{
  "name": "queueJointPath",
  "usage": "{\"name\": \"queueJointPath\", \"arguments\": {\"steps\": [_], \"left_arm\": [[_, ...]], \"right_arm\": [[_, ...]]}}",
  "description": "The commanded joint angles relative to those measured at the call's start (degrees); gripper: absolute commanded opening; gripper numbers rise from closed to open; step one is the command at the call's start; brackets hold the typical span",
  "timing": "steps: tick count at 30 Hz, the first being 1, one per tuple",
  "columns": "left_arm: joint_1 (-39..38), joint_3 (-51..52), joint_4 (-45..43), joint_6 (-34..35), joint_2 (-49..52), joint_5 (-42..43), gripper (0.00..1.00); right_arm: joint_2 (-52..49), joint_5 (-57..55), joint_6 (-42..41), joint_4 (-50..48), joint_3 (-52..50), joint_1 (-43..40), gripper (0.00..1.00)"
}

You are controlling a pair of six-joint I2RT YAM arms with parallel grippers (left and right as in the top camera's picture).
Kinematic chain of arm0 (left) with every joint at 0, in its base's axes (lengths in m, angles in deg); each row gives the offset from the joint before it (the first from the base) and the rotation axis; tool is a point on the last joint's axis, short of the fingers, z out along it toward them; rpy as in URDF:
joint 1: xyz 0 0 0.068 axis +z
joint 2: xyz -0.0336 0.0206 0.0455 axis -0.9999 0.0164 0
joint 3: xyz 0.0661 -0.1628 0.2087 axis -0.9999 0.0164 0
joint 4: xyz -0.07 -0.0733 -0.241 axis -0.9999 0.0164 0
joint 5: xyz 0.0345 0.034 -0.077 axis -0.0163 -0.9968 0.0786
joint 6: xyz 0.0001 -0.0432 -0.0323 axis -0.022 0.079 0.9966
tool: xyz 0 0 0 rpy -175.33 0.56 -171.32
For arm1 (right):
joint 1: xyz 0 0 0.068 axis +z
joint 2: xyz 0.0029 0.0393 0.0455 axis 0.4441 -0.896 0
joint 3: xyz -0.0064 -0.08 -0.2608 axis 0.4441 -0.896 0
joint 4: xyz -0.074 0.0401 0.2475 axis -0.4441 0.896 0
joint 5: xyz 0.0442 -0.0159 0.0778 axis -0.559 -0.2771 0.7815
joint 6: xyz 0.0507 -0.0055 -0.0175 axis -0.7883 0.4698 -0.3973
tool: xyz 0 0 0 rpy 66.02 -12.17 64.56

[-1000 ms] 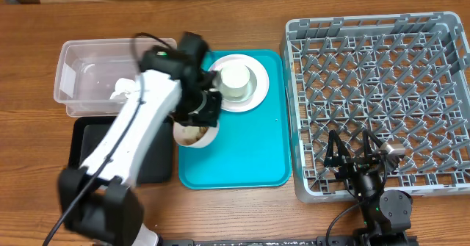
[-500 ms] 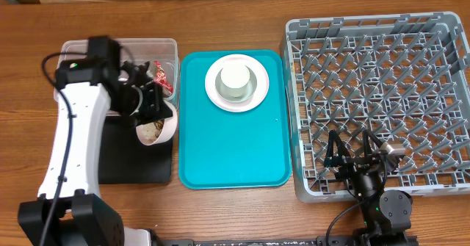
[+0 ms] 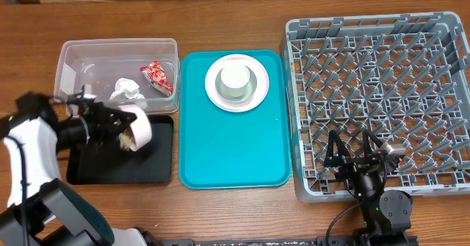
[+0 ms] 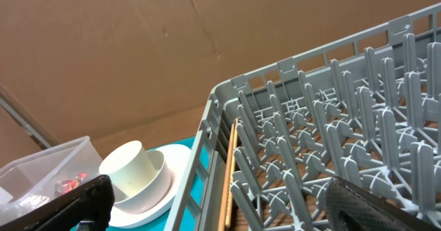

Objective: Sort waste into correct bins and load items into the dishwasher
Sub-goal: 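Tilt the pink plate to dump food scraps onto the black tray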

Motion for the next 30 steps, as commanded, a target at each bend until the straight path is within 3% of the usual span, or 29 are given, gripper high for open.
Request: {"name": "queueJointPath", "arguments": {"steps": [1, 7, 16, 30], "left_arm": [[4.0, 3.8, -1.8, -3.2, -1.0, 7.8, 0.04], [6.1, 5.9, -5.0, -3.2, -1.0, 9.6, 0.04], [6.3, 5.9, -6.8, -3.2, -1.0, 21.3, 0.04], [10.6, 5.9, -7.6, 0.2, -0.7, 26.1, 0.04]], "right_arm": [[0.5, -0.4, -0.5, -0.3, -0.6, 0.4, 1.00], [0.5, -0.4, -0.5, -0.3, -0.6, 0.4, 1.00], [0.5, -0.4, -0.5, -0.3, -0.6, 0.4, 1.00], [0.5, -0.4, -0.5, -0.3, -0.6, 0.4, 1.00]]}}
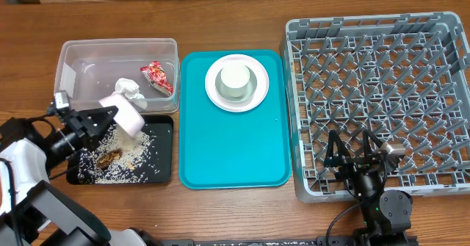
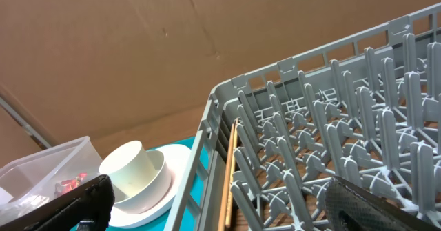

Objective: Sort waste into correct bins and load items into the dishwasher
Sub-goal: 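Tilt the pink plate to dump food scraps onto the black tray, then carry the emptied pink plate right and lower it onto the teal tray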

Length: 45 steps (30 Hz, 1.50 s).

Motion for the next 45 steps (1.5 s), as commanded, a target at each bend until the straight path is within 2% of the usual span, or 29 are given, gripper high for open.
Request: {"name": "queueJointPath", "arguments": {"steps": [1, 5, 9, 12, 14, 18, 20, 24, 27, 36, 40, 42, 45], "left_arm": [[1.7, 0.4, -0.2, 1.2, -0.7, 4.7, 0.04], [1.8, 0.4, 1.0, 1.4, -0.7, 8.3, 0.04], [2.2, 0.4, -2.1, 3.7, -0.7, 6.3, 0.04], [2.2, 0.4, 0.2, 2.7, -0.7, 11.1, 0.04], [2.2, 0.4, 0.3, 2.9, -0.7, 11.1, 0.04], [2.2, 0.4, 6.7, 2.0, -0.7, 11.1, 0.04], [2.2, 0.4, 4.6, 0.3, -0.7, 10.2, 0.04], [2.2, 0.4, 5.2, 2.6, -0.7, 11.1, 0.04], [2.2, 0.4, 1.6, 3.1, -0.7, 9.8, 0.04], [1.2, 0.3, 3.7, 7.3, -0.7, 6.9, 0.04], [-1.8, -1.7, 4.3, 9.4, -1.0, 6.9, 0.04], [-5.9, -5.4, 6.1, 9.4, -1.3, 6.5, 0.04], [-12.7, -10.8, 7.2, 11.7, -1.8, 0.7, 0.04]], "right_arm": [[0.5, -0.4, -0.4, -0.3, -0.6, 0.4, 1.00], [0.5, -0.4, -0.4, -0.3, -0.6, 0.4, 1.00], [0.5, -0.4, -0.4, -0.3, -0.6, 0.4, 1.00], [0.5, -0.4, -0.4, -0.3, -0.6, 0.4, 1.00], [0.5, -0.4, -0.4, -0.3, -0.6, 0.4, 1.00], [0.5, -0.4, -0.4, -0.3, -0.6, 0.4, 1.00], [0.5, -0.4, -0.4, -0.3, -0.6, 0.4, 1.00], [0.5, -0.4, -0.4, -0.3, -0.6, 0.4, 1.00], [0.5, -0.4, -0.4, -0.3, -0.6, 0.4, 1.00], [0.5, -0.4, -0.4, -0.3, -0.6, 0.4, 1.00], [0.5, -0.4, -0.4, -0.3, -0.6, 0.4, 1.00], [0.5, -0.4, -0.4, -0.3, -0.6, 0.4, 1.00], [0.5, -0.4, -0.4, -0.3, -0.6, 0.4, 1.00]]}}
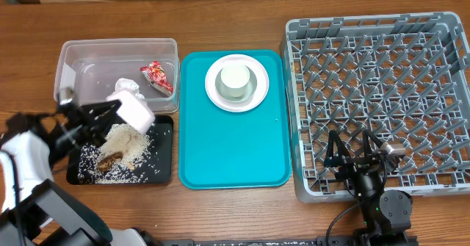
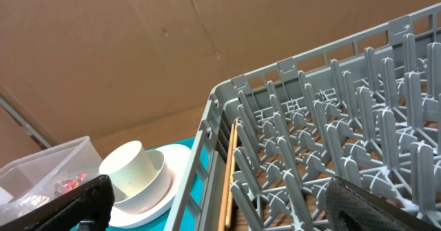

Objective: Sort waste into correct bins and load items into the dishwasher
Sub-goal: 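Carry the emptied pink plate right and lower it onto the teal tray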

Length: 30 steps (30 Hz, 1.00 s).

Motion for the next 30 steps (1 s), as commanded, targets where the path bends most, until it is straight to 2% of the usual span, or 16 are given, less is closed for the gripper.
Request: {"name": "queueJointPath", "arguments": {"steps": [1, 7, 8, 15, 16, 21, 30], "left_arm": [[-9.1, -8.6, 0.9, 4.6, -1.9, -7.7, 0.04], [-30.2, -17.9, -0.7, 15.4, -2.0, -31.0, 0.04], [-38.1, -18.7, -2.3, 19.2, -2.0, -39.9, 0.04], [-67.0, -18.6, -2.4, 28.0, 1.0, -75.7, 0.04], [-73.3, -18.6, -1.9, 29.7, 2.6, -81.7, 0.04], [-81.9, -18.6, -1.2, 30.4, 6.5, -87.4, 0.04], [-82.5, -18.4, 1.2, 30.3, 9.0, -95.0, 0.04]], "right_arm": [[0.5, -0.4, -0.4, -0.4, -0.6, 0.4, 1.00], [0.5, -0.4, -0.4, -0.4, -0.6, 0.4, 1.00], [0.5, -0.4, -0.4, -0.4, -0.6, 0.4, 1.00], [0.5, -0.4, -0.4, -0.4, -0.6, 0.4, 1.00], [0.5, -0.4, -0.4, -0.4, -0.6, 0.4, 1.00], [0.5, -0.4, -0.4, -0.4, -0.6, 0.4, 1.00], [0.5, -0.4, -0.4, -0.4, -0.6, 0.4, 1.00]]}}
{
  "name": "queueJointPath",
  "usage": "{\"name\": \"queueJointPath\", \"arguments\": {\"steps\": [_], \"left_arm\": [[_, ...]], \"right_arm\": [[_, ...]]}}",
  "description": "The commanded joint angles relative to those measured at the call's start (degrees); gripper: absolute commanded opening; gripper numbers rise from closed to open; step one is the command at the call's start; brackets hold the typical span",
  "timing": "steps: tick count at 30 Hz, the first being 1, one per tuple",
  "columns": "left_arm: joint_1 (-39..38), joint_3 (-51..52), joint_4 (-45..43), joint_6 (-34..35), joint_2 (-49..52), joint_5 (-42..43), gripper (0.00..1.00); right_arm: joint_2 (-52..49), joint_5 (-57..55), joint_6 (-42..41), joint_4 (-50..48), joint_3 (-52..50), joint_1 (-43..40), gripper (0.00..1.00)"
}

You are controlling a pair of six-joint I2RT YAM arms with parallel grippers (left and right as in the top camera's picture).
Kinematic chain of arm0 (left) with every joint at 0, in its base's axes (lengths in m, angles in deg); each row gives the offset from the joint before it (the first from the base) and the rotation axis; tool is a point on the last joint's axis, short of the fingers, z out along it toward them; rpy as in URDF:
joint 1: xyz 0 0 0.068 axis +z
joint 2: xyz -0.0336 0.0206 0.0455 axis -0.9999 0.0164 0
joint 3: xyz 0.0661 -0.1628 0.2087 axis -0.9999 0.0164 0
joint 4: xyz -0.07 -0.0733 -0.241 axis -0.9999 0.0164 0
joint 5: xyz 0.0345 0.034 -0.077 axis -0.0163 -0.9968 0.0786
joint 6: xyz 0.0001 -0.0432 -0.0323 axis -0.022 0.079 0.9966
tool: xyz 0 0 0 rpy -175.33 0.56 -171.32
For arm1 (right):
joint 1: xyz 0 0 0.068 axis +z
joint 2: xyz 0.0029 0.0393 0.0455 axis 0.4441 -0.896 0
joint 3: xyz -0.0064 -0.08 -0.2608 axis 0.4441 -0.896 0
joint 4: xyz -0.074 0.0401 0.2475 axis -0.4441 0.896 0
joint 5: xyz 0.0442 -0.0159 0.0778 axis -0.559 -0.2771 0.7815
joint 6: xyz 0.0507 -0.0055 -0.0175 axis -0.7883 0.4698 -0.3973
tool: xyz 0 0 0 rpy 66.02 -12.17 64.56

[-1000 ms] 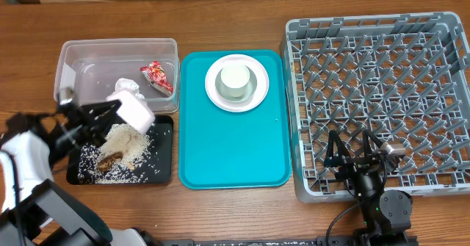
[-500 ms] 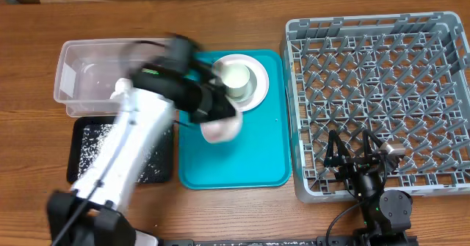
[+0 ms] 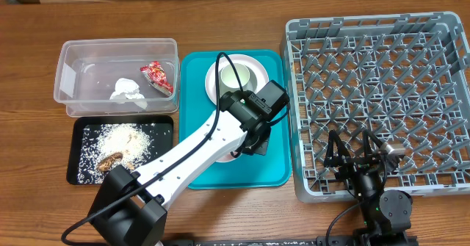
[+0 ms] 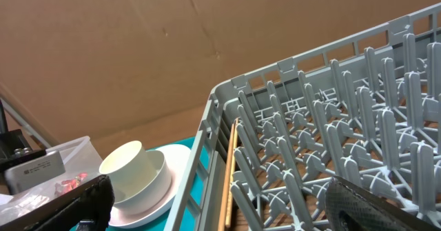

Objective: Sort waste into correct bins and load items into the dishwasher
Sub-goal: 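Carry the emptied pink plate right and lower it onto the teal tray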

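My left arm reaches across the teal tray (image 3: 202, 169), and its gripper (image 3: 254, 139) hangs low over the tray's middle right. A white sliver (image 3: 233, 156) shows under the arm; whether it is the cup, or held, is hidden. A white cup (image 3: 235, 77) stands in a white dish at the tray's far end and also shows as the white cup (image 4: 131, 169) in the right wrist view. The black tray (image 3: 158, 165) holds rice and a brown scrap (image 3: 111, 159). My right gripper (image 3: 357, 149) stands open and empty over the rack's near left corner.
The grey dish rack (image 3: 382, 26) fills the right side, with a wooden stick (image 4: 229, 172) lying along its left wall. The clear bin (image 3: 70, 59) at the back left holds a red wrapper (image 3: 157, 77) and a crumpled tissue (image 3: 128, 90).
My left arm has left the black tray at the far left and now stretches over the teal tray. The white cup it held is no longer plainly visible. The right arm has not moved.
My left gripper held a white cup tipped over the bare black tray. Then rice and a brown scrap lay in that tray, with the cup still tilted above. Now the arm is over the teal tray, and the food stays in the black tray.
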Motion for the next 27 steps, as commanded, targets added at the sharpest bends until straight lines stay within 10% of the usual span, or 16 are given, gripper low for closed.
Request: {"name": "queueJointPath", "arguments": {"steps": [1, 16, 19, 23, 27], "left_arm": [[0.6, -0.6, 0.1, 0.9, 1.0, -6.1, 0.04], [0.6, 3.4, -2.9, 0.9, 1.4, -5.1, 0.05], [0.7, 3.4, -3.2, 0.7, 1.4, -5.8, 0.16], [1.1, 3.4, -3.7, 0.4, 1.4, -5.8, 0.56], [2.2, 2.0, -2.5, -1.8, 1.2, -5.8, 0.54]], "right_arm": [[0.5, -0.4, -0.4, -0.3, -0.6, 0.4, 1.00], [0.5, -0.4, -0.4, -0.3, -0.6, 0.4, 1.00], [0.5, -0.4, -0.4, -0.3, -0.6, 0.4, 1.00], [0.5, -0.4, -0.4, -0.3, -0.6, 0.4, 1.00], [0.5, -0.4, -0.4, -0.3, -0.6, 0.4, 1.00]]}}
